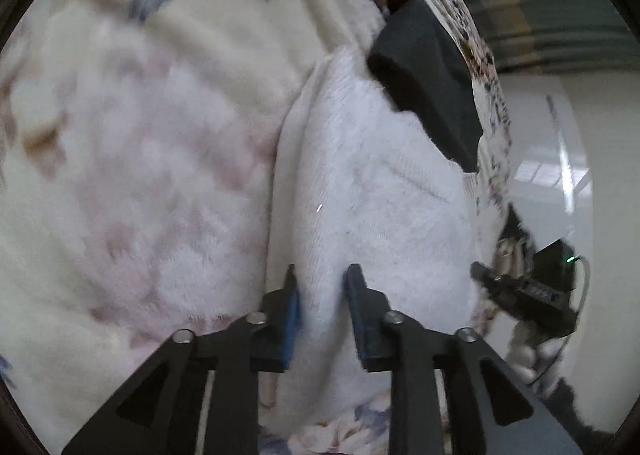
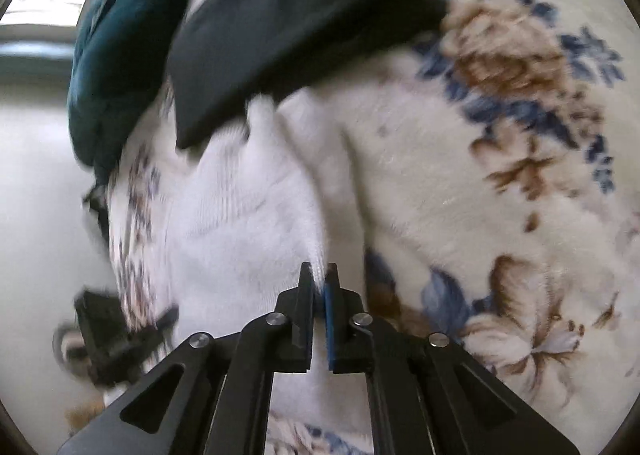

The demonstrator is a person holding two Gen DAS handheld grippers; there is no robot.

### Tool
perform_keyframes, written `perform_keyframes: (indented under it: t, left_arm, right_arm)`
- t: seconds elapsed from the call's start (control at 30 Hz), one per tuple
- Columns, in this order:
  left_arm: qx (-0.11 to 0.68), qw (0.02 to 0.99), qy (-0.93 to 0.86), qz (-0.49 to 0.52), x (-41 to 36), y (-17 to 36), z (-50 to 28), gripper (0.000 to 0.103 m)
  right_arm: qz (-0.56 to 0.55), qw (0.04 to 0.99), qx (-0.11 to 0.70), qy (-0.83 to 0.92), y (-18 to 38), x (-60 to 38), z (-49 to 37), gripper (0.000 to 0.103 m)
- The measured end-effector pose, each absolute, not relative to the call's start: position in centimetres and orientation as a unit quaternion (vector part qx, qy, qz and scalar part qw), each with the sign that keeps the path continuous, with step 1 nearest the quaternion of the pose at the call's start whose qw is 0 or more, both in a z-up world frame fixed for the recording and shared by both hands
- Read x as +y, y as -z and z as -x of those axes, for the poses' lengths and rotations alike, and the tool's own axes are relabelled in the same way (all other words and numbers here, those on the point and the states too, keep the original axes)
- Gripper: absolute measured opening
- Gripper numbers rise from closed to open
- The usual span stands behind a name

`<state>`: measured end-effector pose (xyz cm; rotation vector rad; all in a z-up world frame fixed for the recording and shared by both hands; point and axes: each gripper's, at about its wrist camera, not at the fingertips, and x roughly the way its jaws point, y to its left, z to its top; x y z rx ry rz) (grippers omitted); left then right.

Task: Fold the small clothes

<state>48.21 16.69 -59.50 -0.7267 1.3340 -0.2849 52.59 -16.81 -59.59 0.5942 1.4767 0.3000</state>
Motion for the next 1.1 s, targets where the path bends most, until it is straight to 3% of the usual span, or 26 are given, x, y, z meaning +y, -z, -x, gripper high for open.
perform_keyframes:
  t: [0.03, 0.13, 0.23, 0.27, 0.3, 0.33, 0.47, 0.6, 0.83, 1.0, 1.07, 1.1]
  left_arm:
    - [0.599, 0.727, 0.129, 0.309, 16.3, 58.9, -48.9, 0.025]
    - [0.592, 0.749, 0.127, 0.269, 15.1, 58.6, -52.2, 0.025]
    - [0.606, 0.752, 0.115, 0.231, 13.6, 60.6, -56.0, 0.025]
    - [0.603, 0.756, 0.115, 0.227, 13.4, 60.9, -56.8, 0.022]
    - [0.596, 0.761, 0.112, 0.23, 13.4, 60.9, -57.2, 0.004]
    - [0.591, 0.759, 0.116, 0.246, 13.6, 60.6, -57.5, 0.004]
    - [0.555, 0.774, 0.116, 0.28, 15.9, 58.2, -56.7, 0.004]
    - [0.569, 0.757, 0.084, 0.309, 18.6, 60.5, -56.8, 0.004]
    - [0.614, 0.727, 0.09, 0.296, 17.8, 64.4, -58.3, 0.005]
    - [0.618, 0.702, 0.117, 0.334, 19.3, 63.7, -58.0, 0.021]
    - [0.6, 0.696, 0.139, 0.37, 20.2, 62.6, -56.5, 0.038]
    - [0.59, 0.696, 0.143, 0.383, 20.7, 62.2, -55.7, 0.055]
  right_arm:
    - [-0.262, 0.691, 0.659, -0.138, 59.4, -16.5, -52.8, 0.01]
    - [-0.26, 0.706, 0.643, -0.144, 58.6, -15.9, -54.8, 0.046]
    - [-0.252, 0.714, 0.638, -0.138, 58.9, -15.3, -56.8, 0.049]
    - [-0.233, 0.714, 0.646, -0.138, 59.5, -14.1, -58.4, 0.048]
    - [-0.215, 0.717, 0.649, -0.132, 59.7, -13.2, -59.3, 0.041]
    - [-0.197, 0.728, 0.644, -0.126, 59.3, -12.3, -60.0, 0.005]
    - [-0.162, 0.772, 0.603, -0.118, 56.0, -11.2, -61.1, 0.005]
    - [-0.169, 0.792, 0.578, -0.103, 53.9, -12.1, -62.7, 0.004]
    - [-0.11, 0.747, 0.653, -0.061, 61.2, -10.4, -66.9, 0.004]
    - [-0.131, 0.727, 0.669, -0.088, 61.7, -10.5, -66.2, 0.011]
    - [-0.163, 0.712, 0.674, -0.108, 60.9, -11.6, -65.8, 0.038]
    - [-0.184, 0.711, 0.669, -0.12, 60.3, -12.3, -65.4, 0.042]
